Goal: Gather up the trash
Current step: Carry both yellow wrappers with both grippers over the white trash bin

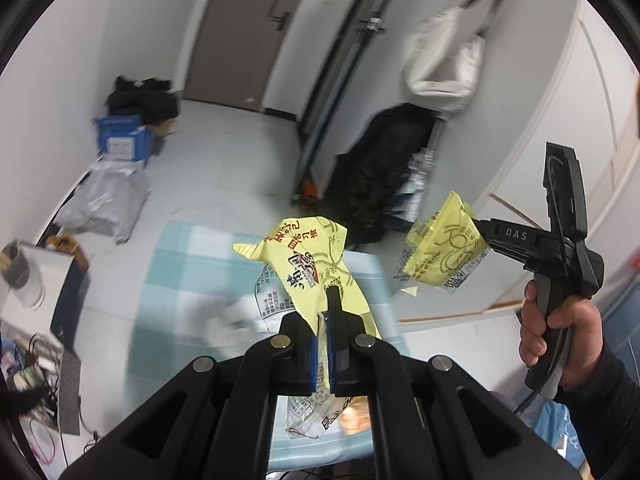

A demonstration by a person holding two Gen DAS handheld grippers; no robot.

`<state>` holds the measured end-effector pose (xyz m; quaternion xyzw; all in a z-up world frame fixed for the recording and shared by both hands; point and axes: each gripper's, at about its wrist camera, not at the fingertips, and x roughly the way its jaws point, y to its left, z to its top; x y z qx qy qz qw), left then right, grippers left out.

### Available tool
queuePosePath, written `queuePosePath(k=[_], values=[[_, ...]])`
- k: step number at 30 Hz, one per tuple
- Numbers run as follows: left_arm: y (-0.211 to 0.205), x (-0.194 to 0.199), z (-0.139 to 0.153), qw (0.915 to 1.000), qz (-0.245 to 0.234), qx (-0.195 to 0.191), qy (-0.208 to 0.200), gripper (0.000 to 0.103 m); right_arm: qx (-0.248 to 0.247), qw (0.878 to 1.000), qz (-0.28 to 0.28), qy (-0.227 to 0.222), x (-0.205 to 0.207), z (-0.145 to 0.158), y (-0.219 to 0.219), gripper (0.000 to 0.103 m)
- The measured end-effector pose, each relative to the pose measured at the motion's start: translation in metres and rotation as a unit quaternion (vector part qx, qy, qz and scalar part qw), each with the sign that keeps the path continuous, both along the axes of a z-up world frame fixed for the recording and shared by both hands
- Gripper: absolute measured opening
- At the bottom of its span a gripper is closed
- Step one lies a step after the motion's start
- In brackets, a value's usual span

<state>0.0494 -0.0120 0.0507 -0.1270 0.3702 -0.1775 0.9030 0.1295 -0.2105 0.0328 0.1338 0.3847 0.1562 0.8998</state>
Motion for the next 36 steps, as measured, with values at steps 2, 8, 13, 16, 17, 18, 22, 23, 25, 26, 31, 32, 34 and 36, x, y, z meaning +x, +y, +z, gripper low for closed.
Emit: queuePosePath(k=[2, 8, 13, 16, 17, 18, 22, 23, 25, 26, 31, 32, 34, 36], values=[[-0.021, -0.005, 0.012, 0.9997, -0.024, -0.002, -0.01, 0.0, 0.0, 1.0, -0.022, -0.006, -0.014, 0.01, -0.031, 0.004], [-0.09, -0.021, 0.049, 0.9936, -0.102, -0.006, -0.048, 0.0, 0.002, 0.995, -0.093, -0.028, -0.073, 0.035, -0.131, 0.004], [-0.145, -0.033, 0.067, 0.9843, -0.16, -0.004, -0.073, 0.0, 0.003, 0.987, -0.155, -0.036, -0.128, 0.032, -0.207, 0.004], [-0.181, -0.035, 0.067, 0.9772, -0.2, 0.004, -0.072, 0.0, -0.002, 0.982, -0.189, -0.03, -0.156, 0.015, -0.244, 0.004], [-0.195, -0.034, 0.063, 0.9744, -0.215, 0.007, -0.064, 0.0, -0.006, 0.98, -0.199, -0.03, -0.166, 0.008, -0.254, 0.004], [-0.209, -0.033, 0.056, 0.9717, -0.23, 0.012, -0.054, 0.0, -0.012, 0.977, -0.211, -0.026, -0.177, -0.003, -0.265, 0.004], [-0.262, -0.031, 0.026, 0.9585, -0.283, 0.033, -0.002, 0.0, -0.015, 0.968, -0.25, 0.001, -0.206, -0.045, -0.297, 0.004], [-0.276, -0.03, 0.012, 0.9514, -0.304, 0.044, 0.018, 0.0, -0.011, 0.966, -0.258, 0.01, -0.213, -0.057, -0.304, 0.004], [-0.297, -0.032, -0.006, 0.9412, -0.33, 0.06, 0.041, 0.0, -0.005, 0.96, -0.279, 0.035, -0.23, -0.088, -0.316, 0.004], [-0.308, -0.032, -0.021, 0.933, -0.348, 0.071, 0.055, 0.0, -0.003, 0.958, -0.282, 0.043, -0.232, -0.098, -0.32, 0.004], [-0.349, -0.048, -0.085, 0.893, -0.413, 0.142, 0.108, 0.0, -0.037, 0.957, -0.275, 0.084, -0.244, -0.157, -0.319, 0.004], [-0.356, -0.049, -0.095, 0.8858, -0.423, 0.152, 0.117, 0.0, -0.045, 0.959, -0.268, 0.084, -0.246, -0.165, -0.316, 0.004], [-0.367, -0.052, -0.123, 0.8694, -0.438, 0.177, 0.144, 0.0, -0.069, 0.962, -0.252, 0.083, -0.25, -0.183, -0.308, 0.004], [-0.376, -0.052, -0.147, 0.8543, -0.45, 0.194, 0.172, 0.0, -0.094, 0.965, -0.23, 0.079, -0.252, -0.198, -0.298, 0.004]])
